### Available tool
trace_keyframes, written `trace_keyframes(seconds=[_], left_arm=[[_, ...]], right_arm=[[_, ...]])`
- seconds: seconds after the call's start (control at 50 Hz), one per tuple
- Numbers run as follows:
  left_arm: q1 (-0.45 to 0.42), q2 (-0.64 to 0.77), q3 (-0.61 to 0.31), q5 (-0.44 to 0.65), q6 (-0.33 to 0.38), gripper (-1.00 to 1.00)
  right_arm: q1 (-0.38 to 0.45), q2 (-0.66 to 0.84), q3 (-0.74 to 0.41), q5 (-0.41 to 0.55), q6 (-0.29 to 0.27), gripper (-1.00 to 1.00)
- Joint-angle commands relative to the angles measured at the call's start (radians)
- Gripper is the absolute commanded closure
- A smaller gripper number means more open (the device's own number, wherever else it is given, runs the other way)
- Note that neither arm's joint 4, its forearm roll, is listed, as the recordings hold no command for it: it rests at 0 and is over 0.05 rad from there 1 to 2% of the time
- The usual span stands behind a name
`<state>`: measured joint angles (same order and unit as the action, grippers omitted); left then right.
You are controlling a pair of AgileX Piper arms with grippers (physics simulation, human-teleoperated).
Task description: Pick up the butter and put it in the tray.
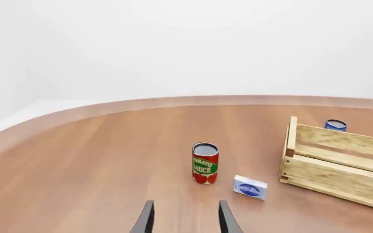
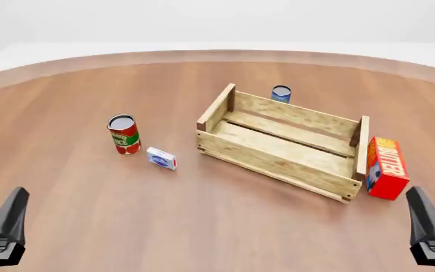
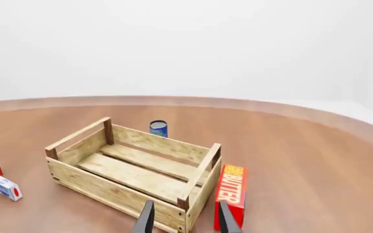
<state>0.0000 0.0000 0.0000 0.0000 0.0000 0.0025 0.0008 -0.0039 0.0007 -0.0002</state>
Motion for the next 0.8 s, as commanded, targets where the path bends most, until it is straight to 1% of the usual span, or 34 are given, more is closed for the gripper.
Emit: trace_keyframes(seconds=[0.02, 0.1, 0.26, 0.46, 0.8], left_arm=[[0.0, 0.0, 0.0, 0.0, 0.0, -1.0], [0.0, 0.0, 0.0, 0.0, 0.0, -1.0], [0.0, 0.0, 0.0, 0.0, 0.0, -1.0], [0.0, 0.0, 0.0, 0.0, 0.0, -1.0], [0.0, 0.0, 0.0, 0.0, 0.0, -1.0]], right_arm=[[0.004, 0.001, -0.012, 0.0, -0.002, -1.0], [0.008, 0.001, -0.015, 0.007, -0.014, -1.0], [-0.02, 0.004, -0.032, 0.011, -0.027, -1.0], [-0.036, 0.003, -0.047, 0.019, -0.031, -1.0], [-0.076, 0.09, -0.003, -0.095, -0.044, -1.0]])
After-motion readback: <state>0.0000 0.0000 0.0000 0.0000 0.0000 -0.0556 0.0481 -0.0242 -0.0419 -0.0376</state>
